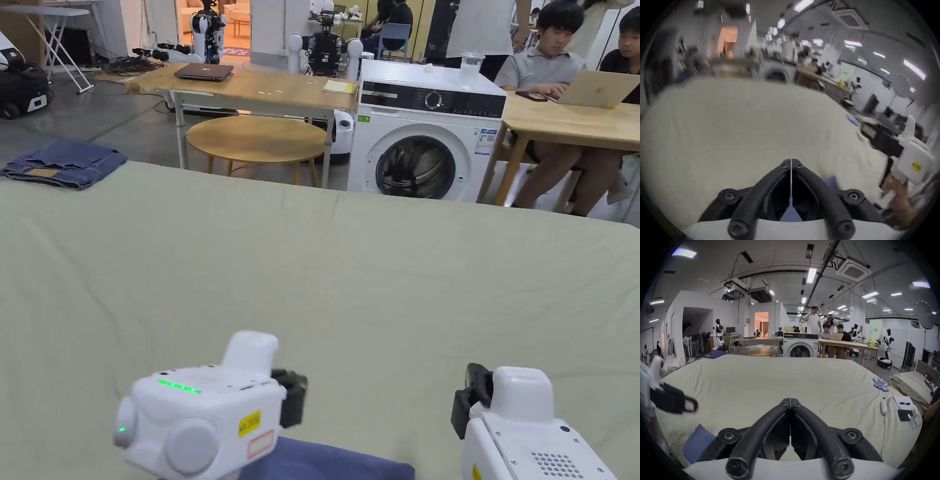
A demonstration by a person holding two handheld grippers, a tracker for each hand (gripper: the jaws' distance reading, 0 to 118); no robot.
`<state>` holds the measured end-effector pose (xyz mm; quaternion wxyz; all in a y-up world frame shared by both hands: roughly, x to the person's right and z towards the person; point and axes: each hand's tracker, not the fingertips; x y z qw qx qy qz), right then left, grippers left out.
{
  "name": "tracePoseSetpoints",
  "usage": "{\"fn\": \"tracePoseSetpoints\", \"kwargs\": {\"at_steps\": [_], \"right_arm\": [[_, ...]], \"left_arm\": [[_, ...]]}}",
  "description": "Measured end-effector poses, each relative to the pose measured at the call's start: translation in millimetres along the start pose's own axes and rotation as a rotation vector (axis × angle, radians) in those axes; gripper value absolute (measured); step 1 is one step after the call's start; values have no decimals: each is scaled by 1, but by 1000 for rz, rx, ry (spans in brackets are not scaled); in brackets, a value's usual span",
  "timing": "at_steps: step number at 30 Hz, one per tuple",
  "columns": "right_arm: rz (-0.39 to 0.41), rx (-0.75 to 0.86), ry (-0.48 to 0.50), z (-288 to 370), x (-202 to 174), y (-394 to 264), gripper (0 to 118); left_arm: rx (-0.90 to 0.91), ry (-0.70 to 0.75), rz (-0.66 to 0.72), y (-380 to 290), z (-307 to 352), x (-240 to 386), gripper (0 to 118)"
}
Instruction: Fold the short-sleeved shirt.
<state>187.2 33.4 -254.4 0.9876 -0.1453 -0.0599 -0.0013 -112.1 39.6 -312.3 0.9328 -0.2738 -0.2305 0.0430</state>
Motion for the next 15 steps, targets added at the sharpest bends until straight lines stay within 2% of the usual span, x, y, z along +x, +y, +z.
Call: {"fn": "tracePoseSetpoints", "kwargs": {"at_steps": [6, 8, 13, 15], "right_arm": [[-18, 71, 5, 3, -13, 17, 0], [-16, 98, 7, 5, -17, 22, 0], [-24, 139, 8, 8, -26, 32, 0], [-17, 126, 13, 11, -27, 34, 0]], "left_arm": [[337, 265, -54, 5, 46, -26, 0], [456, 310, -49, 2, 54, -34, 0], [497, 445, -81, -2, 54, -41, 0], [484, 412, -69, -3, 56, -45, 0]]}}
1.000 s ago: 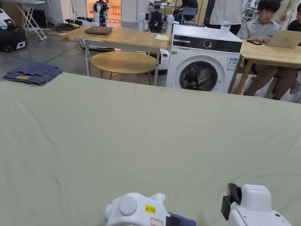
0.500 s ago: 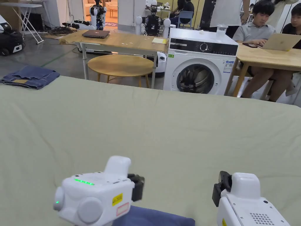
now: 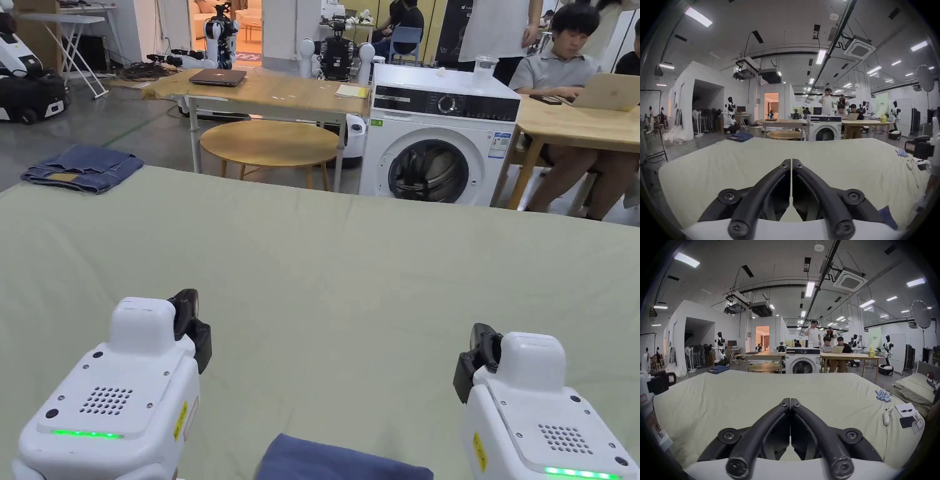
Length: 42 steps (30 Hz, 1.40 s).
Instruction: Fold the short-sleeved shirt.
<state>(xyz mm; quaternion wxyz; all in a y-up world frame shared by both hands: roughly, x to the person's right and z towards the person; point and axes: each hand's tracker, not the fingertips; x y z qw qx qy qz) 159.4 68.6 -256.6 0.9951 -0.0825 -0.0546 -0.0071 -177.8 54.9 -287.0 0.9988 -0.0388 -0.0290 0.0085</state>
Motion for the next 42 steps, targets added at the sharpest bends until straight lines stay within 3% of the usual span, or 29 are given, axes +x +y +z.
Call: {"fn": "tracePoseSetpoints", "kwargs": {"at_steps": [4, 9, 15, 19, 24, 26, 28, 29, 33, 42], "right_arm": [[17, -125, 36, 21, -3, -11, 0], [35, -362, 164, 34, -15, -59, 0], [61, -683, 161, 6, -26, -131, 0], [30, -633, 154, 7, -20, -138, 0], [38, -644, 162, 7, -20, -133, 0], [47, -647, 168, 6, -20, -133, 0], [52, -650, 172, 5, -19, -132, 0], [52, -651, 174, 5, -19, -132, 0], [56, -653, 178, 4, -19, -131, 0], [58, -650, 172, 5, -21, -131, 0]], "left_arm": [[-33, -44, 46, -2, 1, -8, 0], [-81, -72, 61, -9, 5, -17, 0], [-216, -89, 113, -31, 12, -32, 0], [-336, -127, 198, -47, 19, -47, 0], [-587, -356, 373, -64, 7, -65, 6], [-724, -496, 462, -72, -4, -68, 21], [-827, -622, 537, -84, -14, -68, 48], [-845, -629, 561, -90, -18, -69, 51], [-962, -775, 719, -113, -39, -67, 57], [-1174, -922, 725, -160, -78, -26, 58]]}}
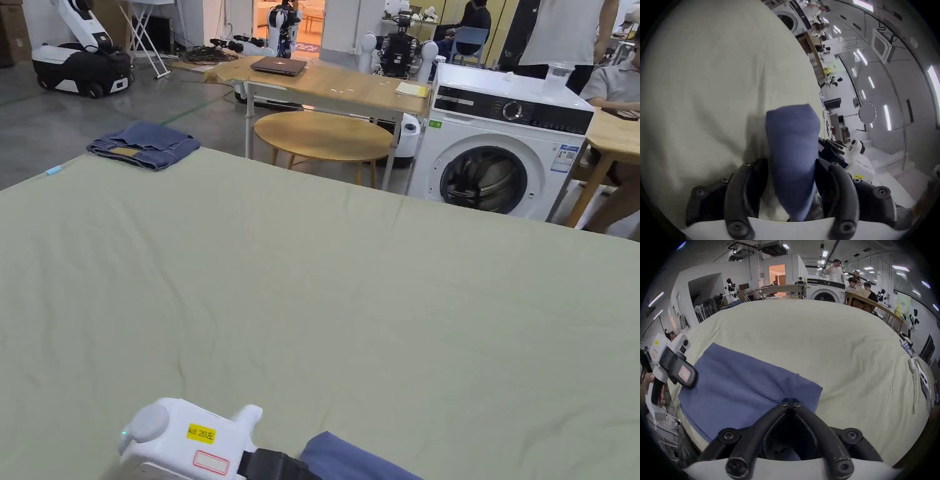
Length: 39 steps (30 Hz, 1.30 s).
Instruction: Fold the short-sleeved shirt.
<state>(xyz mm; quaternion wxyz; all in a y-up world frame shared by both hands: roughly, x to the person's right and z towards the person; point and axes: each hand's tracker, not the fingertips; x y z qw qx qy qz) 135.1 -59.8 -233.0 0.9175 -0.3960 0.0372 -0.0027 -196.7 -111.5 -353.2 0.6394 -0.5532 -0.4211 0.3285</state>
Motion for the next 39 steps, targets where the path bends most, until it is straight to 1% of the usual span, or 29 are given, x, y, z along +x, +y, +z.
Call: {"fn": "tracePoseSetpoints", "kwargs": {"at_steps": [4, 5, 6, 7, 9, 10, 17, 19, 21, 24, 29, 33, 35, 39], "right_arm": [[1, 3, -4, 0, 0, 0, 0], [-1, 4, -4, 0, 0, -1, 0], [-2, 5, -4, 0, 0, -1, 0], [-3, 4, -4, 0, 1, -1, 0], [-4, 7, -2, 0, 0, -1, 0], [-2, 8, -3, 0, 0, -1, 0], [49, 58, -27, 9, -10, 2, 0], [47, 87, -19, 14, -9, 9, 0], [39, 132, -24, 19, -10, 18, 0], [37, 214, -27, 24, -11, 38, 0], [77, 310, -40, 26, -19, 76, 0], [96, 374, -37, 30, -28, 99, 0], [106, 398, -36, 32, -32, 106, 0], [110, 414, -29, 32, -39, 114, 0]], "left_arm": [[25, -113, 29, 4, -22, -6, 58], [47, -97, 43, 3, -25, -7, 57], [61, -99, 51, 2, -27, -9, 50], [83, -100, 49, 0, -26, -11, 37], [105, -60, 49, -4, -26, -13, 29], [108, -64, 49, -7, -26, -14, 26], [122, -42, 13, -10, -14, 4, 21], [126, -49, 25, -8, -5, 11, 21], [151, -36, 6, -7, 8, 20, 21], [161, -8, 14, -1, 39, 28, 21], [180, 81, -20, 9, 121, 36, 21], [186, 208, -29, 20, 202, 34, 21], [206, 321, -20, 23, 240, 35, 21], [198, 410, 39, 33, 322, 23, 21]]}}
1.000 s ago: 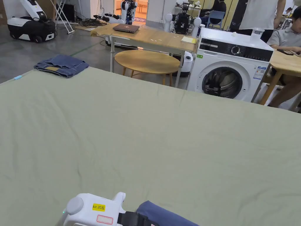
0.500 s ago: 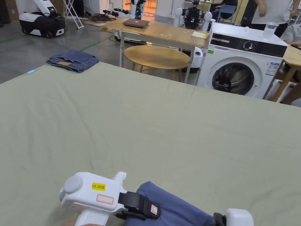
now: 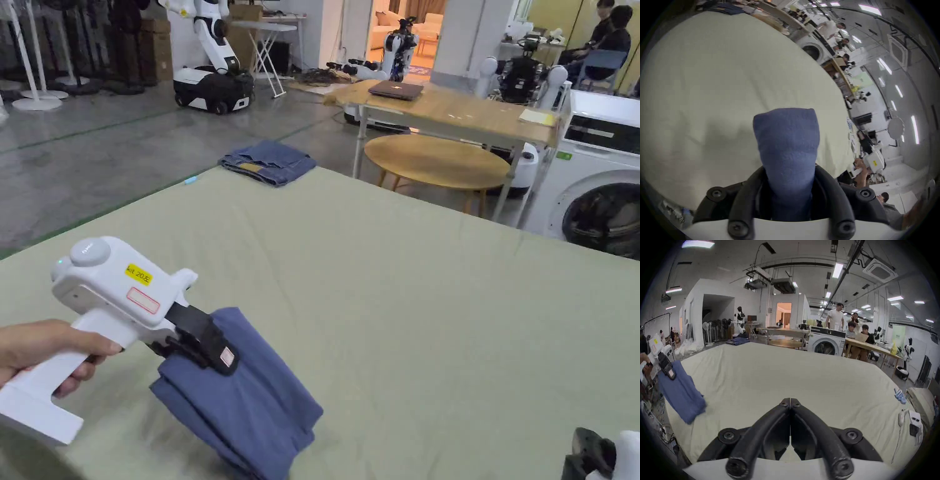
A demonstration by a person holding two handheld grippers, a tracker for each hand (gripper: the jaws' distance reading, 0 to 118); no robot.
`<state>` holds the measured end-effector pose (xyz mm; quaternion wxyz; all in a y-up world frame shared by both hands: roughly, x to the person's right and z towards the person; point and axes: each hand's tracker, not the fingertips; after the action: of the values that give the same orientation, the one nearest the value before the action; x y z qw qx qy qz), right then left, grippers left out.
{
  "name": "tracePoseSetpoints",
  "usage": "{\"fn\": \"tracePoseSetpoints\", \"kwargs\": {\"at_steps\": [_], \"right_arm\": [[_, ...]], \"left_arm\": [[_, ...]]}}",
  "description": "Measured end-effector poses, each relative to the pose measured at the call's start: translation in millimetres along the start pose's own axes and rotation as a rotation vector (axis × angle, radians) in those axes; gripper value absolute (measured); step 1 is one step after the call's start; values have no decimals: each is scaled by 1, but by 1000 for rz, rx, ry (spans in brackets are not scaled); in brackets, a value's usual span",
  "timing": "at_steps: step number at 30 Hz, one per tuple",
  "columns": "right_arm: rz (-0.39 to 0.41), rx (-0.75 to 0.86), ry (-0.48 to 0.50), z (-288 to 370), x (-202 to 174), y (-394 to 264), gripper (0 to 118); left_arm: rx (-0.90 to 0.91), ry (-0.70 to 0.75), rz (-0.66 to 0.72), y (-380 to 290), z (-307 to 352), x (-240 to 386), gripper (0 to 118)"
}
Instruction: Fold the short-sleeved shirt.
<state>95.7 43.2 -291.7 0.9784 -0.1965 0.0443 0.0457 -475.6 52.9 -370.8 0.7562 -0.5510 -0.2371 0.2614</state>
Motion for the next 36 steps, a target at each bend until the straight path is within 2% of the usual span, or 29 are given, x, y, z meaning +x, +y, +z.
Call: {"fn": "tracePoseSetpoints", "kwargs": {"at_steps": [6, 11, 16, 18, 20, 22, 28, 32, 36], "right_arm": [[-5, -16, -5, -4, -3, -4, 0], [2, -47, -18, -8, -2, -12, 0], [-1, -75, -26, -11, 1, -17, 0], [-3, -83, -30, -12, 3, -18, 0], [-3, -85, -32, -12, 4, -18, 0], [-1, -85, -34, -12, 6, -18, 0], [-5, -75, -32, -12, 8, -18, 0], [-19, -64, -39, -12, 12, -20, 0], [-43, -56, -50, -11, 21, -21, 0]], "left_arm": [[17, 196, 105, 22, 67, -58, 21], [41, 326, 199, 29, 80, -99, 21], [14, 329, 271, 26, 66, -119, 21], [24, 328, 281, 25, 67, -118, 30], [31, 365, 257, 23, 74, -112, 45], [26, 479, 204, 23, 86, -103, 47], [156, 624, 97, 20, 115, -76, 49], [251, 565, -24, 4, 90, -44, 49], [355, 483, -104, -19, 33, -11, 49]]}}
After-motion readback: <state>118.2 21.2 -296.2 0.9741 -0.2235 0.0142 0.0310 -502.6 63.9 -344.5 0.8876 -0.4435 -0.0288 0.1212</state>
